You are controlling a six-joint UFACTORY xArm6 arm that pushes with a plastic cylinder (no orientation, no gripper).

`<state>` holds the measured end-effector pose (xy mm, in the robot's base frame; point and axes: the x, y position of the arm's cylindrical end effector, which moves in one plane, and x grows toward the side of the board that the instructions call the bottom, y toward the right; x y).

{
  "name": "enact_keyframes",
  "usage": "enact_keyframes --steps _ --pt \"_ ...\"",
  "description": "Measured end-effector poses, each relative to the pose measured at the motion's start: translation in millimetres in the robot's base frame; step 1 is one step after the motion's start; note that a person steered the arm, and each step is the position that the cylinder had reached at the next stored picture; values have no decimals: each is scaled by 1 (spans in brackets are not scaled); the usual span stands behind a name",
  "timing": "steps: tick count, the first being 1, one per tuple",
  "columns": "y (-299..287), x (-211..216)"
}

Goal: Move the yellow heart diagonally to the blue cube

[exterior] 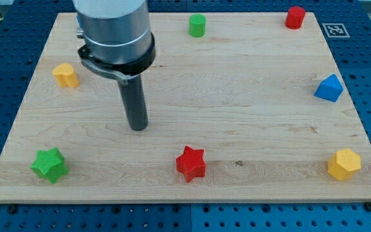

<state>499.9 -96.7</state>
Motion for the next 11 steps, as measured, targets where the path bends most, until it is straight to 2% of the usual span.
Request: enact_keyframes --steps 2,3,5,6,8,11 --pt "-112 -27" --pt "-148 -63" --pt "-147 -108" --pt "-146 -121" --pt "-139 -102" --pt "-122 -160"
